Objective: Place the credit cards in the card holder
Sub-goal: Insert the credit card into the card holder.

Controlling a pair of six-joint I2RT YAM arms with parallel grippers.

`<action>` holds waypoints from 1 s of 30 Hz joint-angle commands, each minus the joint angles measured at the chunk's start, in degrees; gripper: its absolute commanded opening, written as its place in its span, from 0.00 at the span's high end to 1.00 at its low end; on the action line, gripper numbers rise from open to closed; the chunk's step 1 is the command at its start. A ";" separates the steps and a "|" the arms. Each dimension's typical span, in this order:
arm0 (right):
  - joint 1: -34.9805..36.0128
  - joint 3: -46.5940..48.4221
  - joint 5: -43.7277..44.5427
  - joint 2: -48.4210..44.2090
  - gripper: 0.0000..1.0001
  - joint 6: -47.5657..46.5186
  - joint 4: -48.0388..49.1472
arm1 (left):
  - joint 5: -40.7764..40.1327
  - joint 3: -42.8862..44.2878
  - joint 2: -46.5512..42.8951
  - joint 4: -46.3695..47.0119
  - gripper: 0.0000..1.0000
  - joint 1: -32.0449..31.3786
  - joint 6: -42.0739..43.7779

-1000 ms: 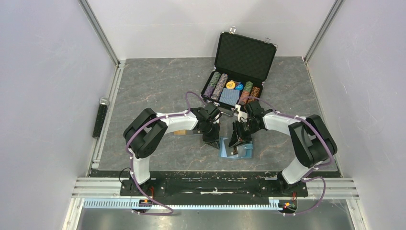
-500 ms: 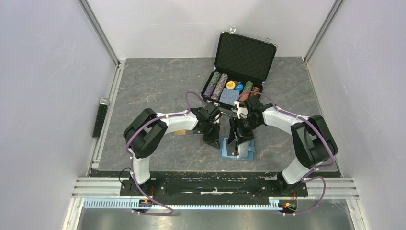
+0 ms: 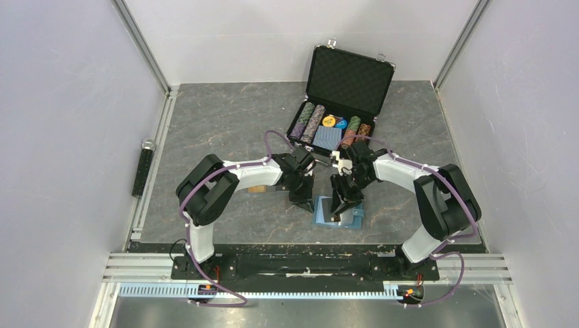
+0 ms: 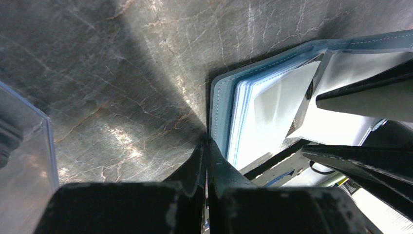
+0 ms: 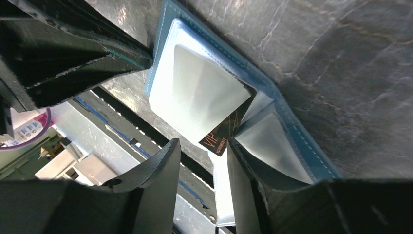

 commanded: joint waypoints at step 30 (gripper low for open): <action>1.54 -2.01 1.43 1.73 0.55 -1.54 0.12 | 0.02 2.28 1.18 0.39 0.98 -0.99 1.45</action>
